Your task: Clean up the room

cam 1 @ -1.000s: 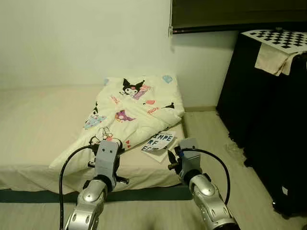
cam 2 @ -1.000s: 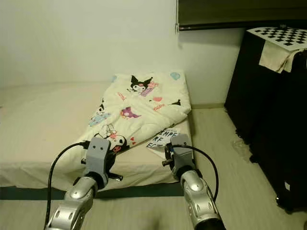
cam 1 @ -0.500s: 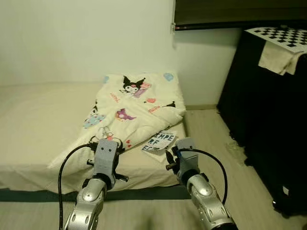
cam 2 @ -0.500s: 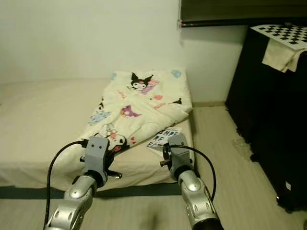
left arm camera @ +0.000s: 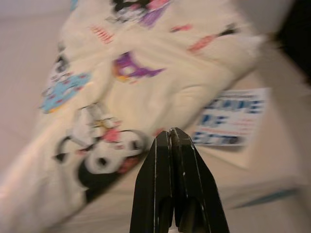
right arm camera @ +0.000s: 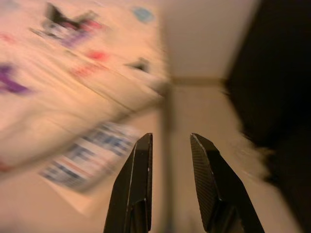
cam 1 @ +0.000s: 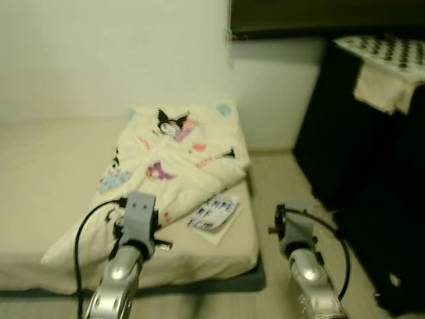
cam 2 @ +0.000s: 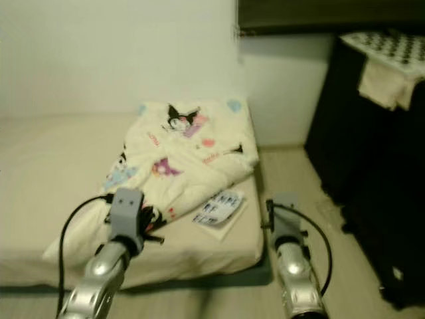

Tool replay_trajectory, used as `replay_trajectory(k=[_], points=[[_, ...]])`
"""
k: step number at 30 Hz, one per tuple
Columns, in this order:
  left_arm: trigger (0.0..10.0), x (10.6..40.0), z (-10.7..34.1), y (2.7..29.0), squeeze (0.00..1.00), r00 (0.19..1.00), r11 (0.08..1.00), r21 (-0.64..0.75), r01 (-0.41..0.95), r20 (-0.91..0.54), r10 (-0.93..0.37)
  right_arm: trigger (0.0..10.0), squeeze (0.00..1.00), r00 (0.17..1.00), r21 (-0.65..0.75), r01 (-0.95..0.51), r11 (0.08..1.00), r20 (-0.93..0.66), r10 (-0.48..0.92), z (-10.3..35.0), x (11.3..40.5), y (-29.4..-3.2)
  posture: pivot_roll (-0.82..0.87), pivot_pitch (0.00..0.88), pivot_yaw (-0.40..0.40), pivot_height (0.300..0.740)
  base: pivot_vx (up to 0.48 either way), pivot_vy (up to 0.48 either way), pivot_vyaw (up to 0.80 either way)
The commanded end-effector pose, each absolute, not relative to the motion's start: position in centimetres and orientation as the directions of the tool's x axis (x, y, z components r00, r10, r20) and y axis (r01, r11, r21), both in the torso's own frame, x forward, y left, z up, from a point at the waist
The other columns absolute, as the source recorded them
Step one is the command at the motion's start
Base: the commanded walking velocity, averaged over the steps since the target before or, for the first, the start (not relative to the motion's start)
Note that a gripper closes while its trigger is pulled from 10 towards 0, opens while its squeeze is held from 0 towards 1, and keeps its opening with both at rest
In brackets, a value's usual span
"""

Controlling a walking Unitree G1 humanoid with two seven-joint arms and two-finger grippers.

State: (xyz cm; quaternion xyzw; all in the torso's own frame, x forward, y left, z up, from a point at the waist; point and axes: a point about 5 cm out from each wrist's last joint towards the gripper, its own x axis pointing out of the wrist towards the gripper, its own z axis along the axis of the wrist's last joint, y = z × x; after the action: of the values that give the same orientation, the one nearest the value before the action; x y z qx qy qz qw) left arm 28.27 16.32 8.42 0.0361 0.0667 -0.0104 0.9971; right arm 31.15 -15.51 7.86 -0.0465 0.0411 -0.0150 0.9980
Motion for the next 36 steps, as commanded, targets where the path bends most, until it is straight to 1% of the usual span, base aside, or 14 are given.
replay_trajectory(k=[1, 8, 24, 29, 32, 34, 36], points=[[10.0, 28.4, 8.5, 15.9, 0.0, 0.991, 0.997, 0.064, 0.038, -0.131, -0.029, 10.0, 0.0, 0.993, -0.096, 0.024, 0.995, -0.113, -0.035, 6.9, 30.6, -15.7, -0.05, 0.101, 0.055, 0.74, 0.45, 0.0, 0.0], [10.0, 28.3, 8.4, 15.8, 0.0, 0.991, 0.997, 0.067, 0.038, -0.134, -0.029, 10.0, 0.0, 0.993, -0.094, 0.019, 0.995, -0.118, -0.03, 6.8, 30.6, -15.5, -0.05, 0.103, 0.054, 0.74, 0.444, 0.0, 0.0], [10.0, 28.4, 8.2, 15.7, 0.0, 0.989, 0.995, 0.083, 0.055, -0.143, -0.042, 10.0, 0.0, 0.989, -0.07, -0.006, 0.998, -0.147, -0.005, 6.4, 30.6, -15.2, -0.05, 0.108, 0.057, 0.74, 0.0, 0.0, 0.0], [10.0, 28.3, 8.1, 15.7, 0.0, 0.988, 0.995, 0.083, 0.063, -0.144, -0.05, 10.0, 0.0, 0.986, -0.035, -0.006, 0.999, -0.17, 0.0, 6.2, 30.5, -15.0, -0.05, 0.107, 0.056, 0.74, 0.0, 0.0, 0.0], [10.0, 28.2, 7.9, 15.4, 0.0, 0.984, 0.99, 0.093, 0.105, -0.152, -0.09, 10.0, 0.0, 0.982, -0.019, -0.004, 1.0, -0.188, 0.001, 5.8, 30.2, -14.9, -0.05, 0.11, 0.057, 0.72, 0.0, 0.0, 0.0], [10.0, 28.2, 7.9, 15.4, 0.0, 0.984, 0.99, 0.093, 0.105, -0.152, -0.09, 10.0, 0.0, 0.982, -0.019, -0.004, 1.0, -0.188, 0.001, 5.8, 30.2, -14.9, -0.05, 0.11, 0.057, 0.72, 0.0, 0.0, 0.0], [10.0, 28.1, 7.8, 15.3, 0.0, 0.979, 0.987, 0.086, 0.138, -0.164, -0.123, 10.0, 0.0, 0.981, -0.022, -0.005, 1.0, -0.192, 0.001, 5.7, 30.2, -14.8, -0.05, 0.11, 0.057, 0.71, 0.0, 0.0, 0.0]])
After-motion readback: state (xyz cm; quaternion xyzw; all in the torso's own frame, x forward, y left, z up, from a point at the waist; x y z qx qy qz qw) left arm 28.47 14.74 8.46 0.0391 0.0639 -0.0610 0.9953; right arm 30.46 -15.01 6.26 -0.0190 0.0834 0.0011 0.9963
